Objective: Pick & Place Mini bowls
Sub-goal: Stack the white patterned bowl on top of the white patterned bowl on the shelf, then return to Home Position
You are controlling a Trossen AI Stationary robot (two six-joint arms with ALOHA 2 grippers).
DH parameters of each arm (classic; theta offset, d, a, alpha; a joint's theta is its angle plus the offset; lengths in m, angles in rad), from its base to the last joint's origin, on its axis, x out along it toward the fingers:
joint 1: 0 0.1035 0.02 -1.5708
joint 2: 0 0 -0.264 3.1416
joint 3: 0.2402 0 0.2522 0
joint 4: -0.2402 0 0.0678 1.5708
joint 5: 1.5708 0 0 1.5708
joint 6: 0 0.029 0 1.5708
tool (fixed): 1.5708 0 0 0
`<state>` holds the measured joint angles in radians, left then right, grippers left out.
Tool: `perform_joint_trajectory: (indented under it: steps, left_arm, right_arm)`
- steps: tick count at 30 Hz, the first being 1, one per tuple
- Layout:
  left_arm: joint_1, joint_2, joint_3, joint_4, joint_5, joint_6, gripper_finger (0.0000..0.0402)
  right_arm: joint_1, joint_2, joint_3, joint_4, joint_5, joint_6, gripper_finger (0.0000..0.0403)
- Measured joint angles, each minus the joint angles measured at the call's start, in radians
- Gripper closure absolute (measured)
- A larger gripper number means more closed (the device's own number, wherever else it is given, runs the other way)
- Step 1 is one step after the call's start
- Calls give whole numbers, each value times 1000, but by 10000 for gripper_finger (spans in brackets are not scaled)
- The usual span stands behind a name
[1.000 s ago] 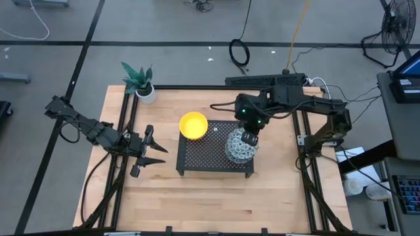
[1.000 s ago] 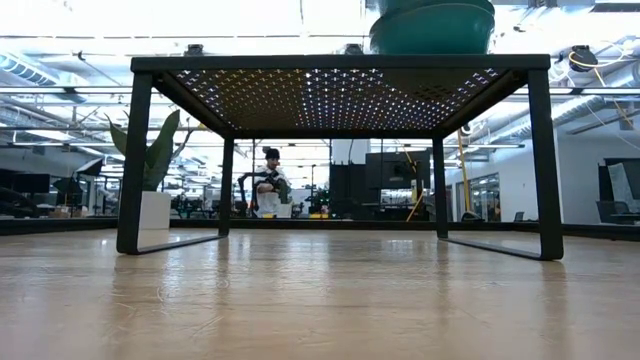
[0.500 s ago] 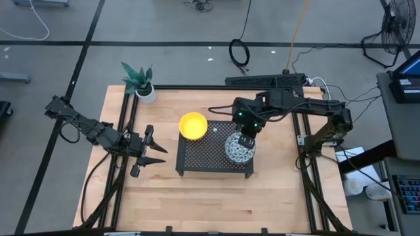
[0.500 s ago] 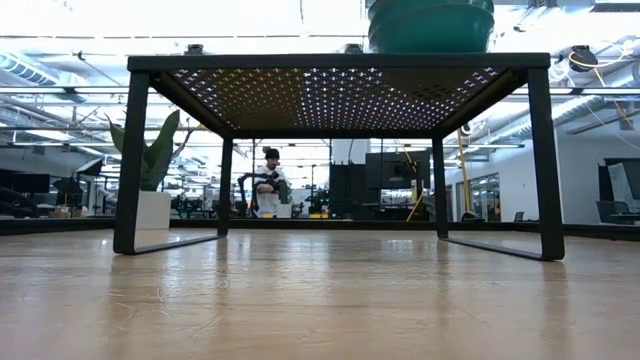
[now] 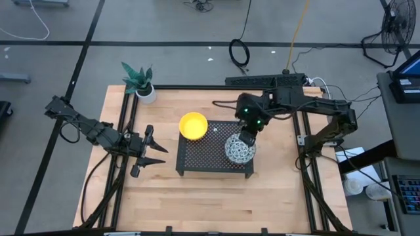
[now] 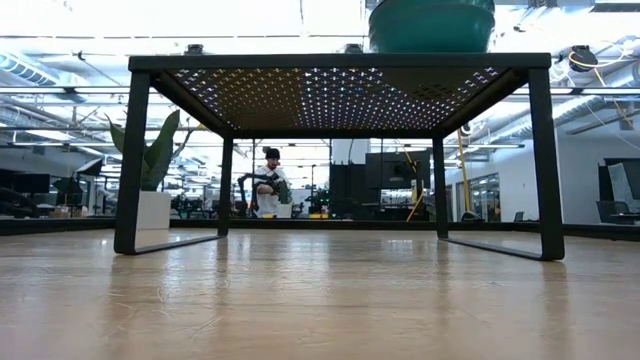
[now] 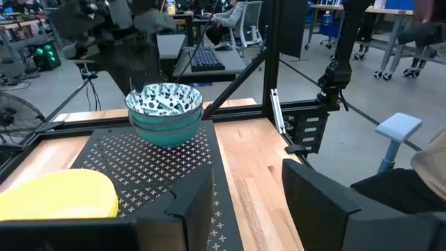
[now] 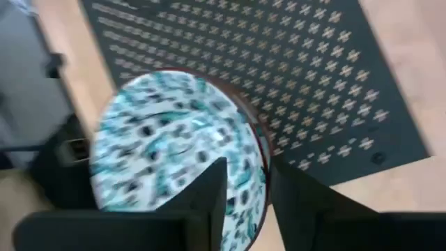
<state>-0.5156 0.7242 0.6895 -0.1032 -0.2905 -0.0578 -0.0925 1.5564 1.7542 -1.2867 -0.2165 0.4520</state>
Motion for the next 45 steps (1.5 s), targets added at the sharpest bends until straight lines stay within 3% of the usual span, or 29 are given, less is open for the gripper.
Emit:
perform_joint_trajectory:
  steps: [6, 10, 17, 24, 29, 33, 37, 45]
  left_arm:
    - [0, 0, 0, 2, 1, -53, 236]
    - [0, 2, 0, 2, 1, -43, 244]
    - [0, 2, 0, 2, 1, -24, 247]
    - [0, 2, -1, 29, -9, -3, 234]
    - [-3, 3, -3, -86, 1, -19, 227]
    - [-3, 3, -80, -2, -22, -43, 231]
    - [-3, -41, -201, 128, -26, -14, 237]
    - [-2, -206, -504, 426, -26, -24, 243]
  right_arm:
    - [-12, -79, 0, 4, -197, 34, 290]
    - [-9, -171, 0, 5, -239, 34, 287]
    - [-10, -356, 1, 103, -142, -41, 287]
    - [38, -511, -73, 129, 79, -54, 287]
    - [103, -710, -334, 335, 278, -167, 286]
    - [140, -897, -667, 638, 393, -256, 288]
    - [142, -1051, -941, 858, 403, -329, 286]
    - [142, -1337, -1249, 1002, 456, -342, 287]
